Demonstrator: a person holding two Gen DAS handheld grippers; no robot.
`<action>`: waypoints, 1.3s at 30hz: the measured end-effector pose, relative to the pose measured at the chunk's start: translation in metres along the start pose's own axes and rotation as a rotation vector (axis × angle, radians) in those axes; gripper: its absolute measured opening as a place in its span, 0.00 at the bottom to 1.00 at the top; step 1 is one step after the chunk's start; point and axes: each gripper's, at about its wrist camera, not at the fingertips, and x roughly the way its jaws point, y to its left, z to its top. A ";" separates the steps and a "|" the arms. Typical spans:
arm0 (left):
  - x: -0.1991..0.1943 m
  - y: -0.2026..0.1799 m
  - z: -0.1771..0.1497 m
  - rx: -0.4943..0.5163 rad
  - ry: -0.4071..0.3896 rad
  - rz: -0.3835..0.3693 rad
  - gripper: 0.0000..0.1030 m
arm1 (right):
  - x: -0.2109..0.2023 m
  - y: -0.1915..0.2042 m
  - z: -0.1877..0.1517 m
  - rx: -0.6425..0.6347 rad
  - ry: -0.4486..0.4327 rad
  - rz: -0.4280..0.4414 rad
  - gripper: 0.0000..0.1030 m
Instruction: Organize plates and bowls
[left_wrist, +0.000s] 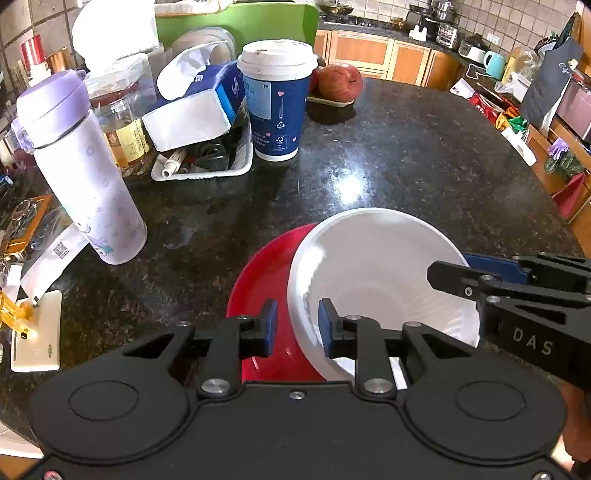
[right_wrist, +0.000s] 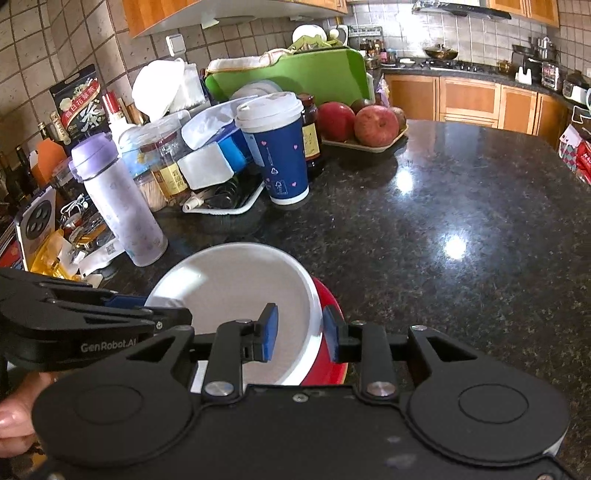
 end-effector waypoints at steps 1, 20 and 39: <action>-0.001 0.000 0.000 0.002 -0.004 0.001 0.33 | -0.001 0.000 0.000 -0.001 -0.005 0.001 0.28; -0.031 0.013 -0.007 0.010 -0.112 0.000 0.34 | -0.027 0.019 -0.009 -0.006 -0.110 -0.068 0.29; -0.048 0.025 -0.024 0.024 -0.199 0.038 0.34 | -0.055 0.037 -0.038 0.052 -0.201 -0.196 0.29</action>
